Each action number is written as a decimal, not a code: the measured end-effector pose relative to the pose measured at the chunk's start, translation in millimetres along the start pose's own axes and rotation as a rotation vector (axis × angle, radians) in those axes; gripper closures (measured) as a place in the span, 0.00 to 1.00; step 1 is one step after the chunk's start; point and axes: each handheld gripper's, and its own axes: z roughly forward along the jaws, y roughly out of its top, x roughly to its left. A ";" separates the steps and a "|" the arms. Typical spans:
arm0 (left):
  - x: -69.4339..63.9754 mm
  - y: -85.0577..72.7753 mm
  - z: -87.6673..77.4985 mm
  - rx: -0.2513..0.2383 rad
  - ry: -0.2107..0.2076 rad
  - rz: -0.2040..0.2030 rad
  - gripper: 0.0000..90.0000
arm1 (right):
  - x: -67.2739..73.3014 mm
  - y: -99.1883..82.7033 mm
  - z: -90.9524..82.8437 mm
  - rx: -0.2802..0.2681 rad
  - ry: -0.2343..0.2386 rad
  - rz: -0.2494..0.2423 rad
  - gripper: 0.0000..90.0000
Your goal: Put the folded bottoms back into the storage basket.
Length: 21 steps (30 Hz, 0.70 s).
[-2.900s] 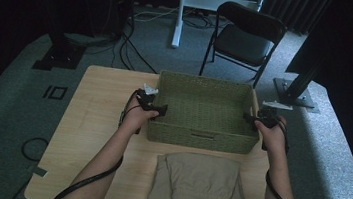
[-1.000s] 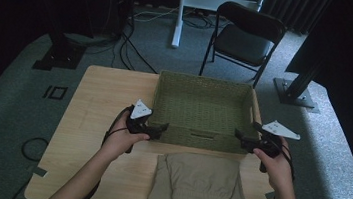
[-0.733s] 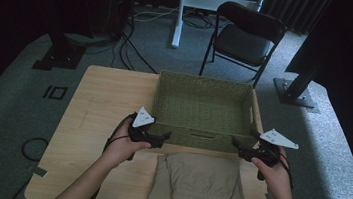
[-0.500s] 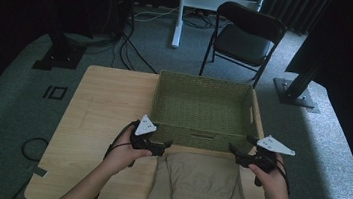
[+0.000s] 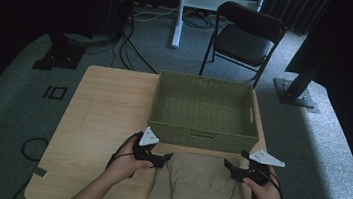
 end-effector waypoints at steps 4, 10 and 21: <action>-1.6 -4.2 5.6 0.018 -0.004 -0.010 0.24 | -0.3 -10.6 2.3 0.022 -0.002 0.011 0.17; -7.4 -8.7 13.2 0.057 -0.014 -0.008 0.23 | -4.0 -23.8 5.5 0.066 -0.011 0.029 0.16; -14.6 -17.6 26.5 0.129 -0.011 0.004 0.22 | -8.7 -36.6 16.5 0.133 -0.023 0.055 0.15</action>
